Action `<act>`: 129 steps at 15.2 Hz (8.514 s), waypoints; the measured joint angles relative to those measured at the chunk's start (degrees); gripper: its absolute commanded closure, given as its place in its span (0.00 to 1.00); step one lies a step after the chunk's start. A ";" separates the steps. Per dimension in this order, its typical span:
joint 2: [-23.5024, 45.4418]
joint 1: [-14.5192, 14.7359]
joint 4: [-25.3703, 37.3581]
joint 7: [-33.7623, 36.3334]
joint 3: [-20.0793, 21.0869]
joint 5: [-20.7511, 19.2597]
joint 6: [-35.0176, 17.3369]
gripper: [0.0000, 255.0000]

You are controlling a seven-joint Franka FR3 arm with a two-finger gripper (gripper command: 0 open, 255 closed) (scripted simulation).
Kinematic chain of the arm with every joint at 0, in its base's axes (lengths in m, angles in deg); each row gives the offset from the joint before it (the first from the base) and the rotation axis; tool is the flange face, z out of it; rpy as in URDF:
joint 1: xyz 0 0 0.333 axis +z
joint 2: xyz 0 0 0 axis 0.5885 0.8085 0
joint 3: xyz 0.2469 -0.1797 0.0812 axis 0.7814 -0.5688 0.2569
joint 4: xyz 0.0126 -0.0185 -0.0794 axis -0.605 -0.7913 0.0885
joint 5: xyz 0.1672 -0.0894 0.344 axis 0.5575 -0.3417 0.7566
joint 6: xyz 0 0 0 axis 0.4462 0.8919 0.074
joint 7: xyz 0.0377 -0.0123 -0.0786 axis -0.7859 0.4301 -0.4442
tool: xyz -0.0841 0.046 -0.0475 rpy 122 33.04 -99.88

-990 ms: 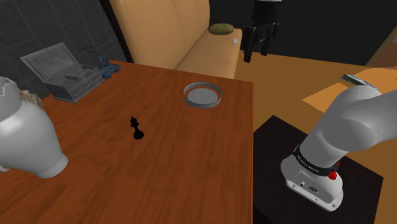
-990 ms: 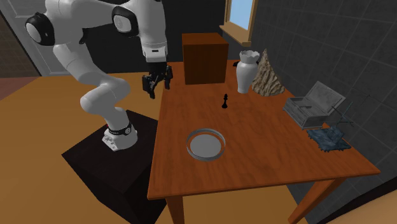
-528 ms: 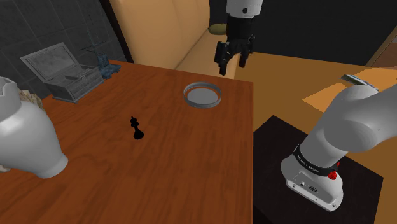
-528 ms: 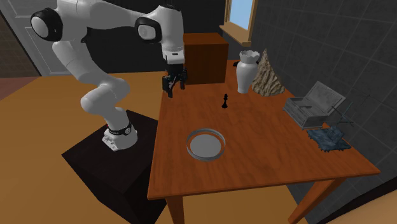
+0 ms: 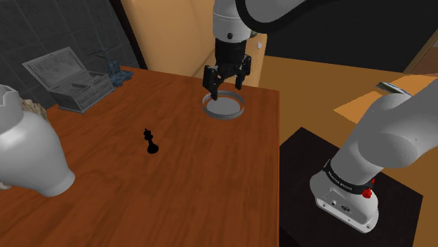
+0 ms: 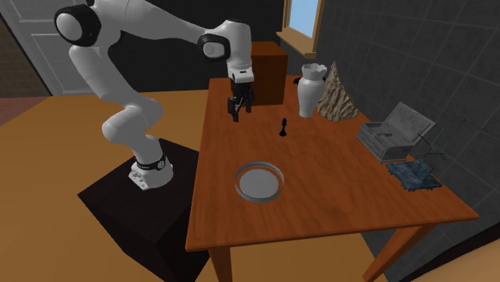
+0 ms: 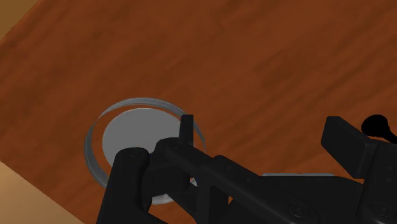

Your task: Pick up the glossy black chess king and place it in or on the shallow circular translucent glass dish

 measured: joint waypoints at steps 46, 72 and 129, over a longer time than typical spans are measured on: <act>48.94 9.10 32.21 38.45 11.66 -34.24 -11.07 1.00; 31.82 -0.70 26.79 23.27 12.48 -21.58 -5.21 1.00; 12.79 -13.13 0.88 -10.42 -4.27 -9.50 -18.45 0.00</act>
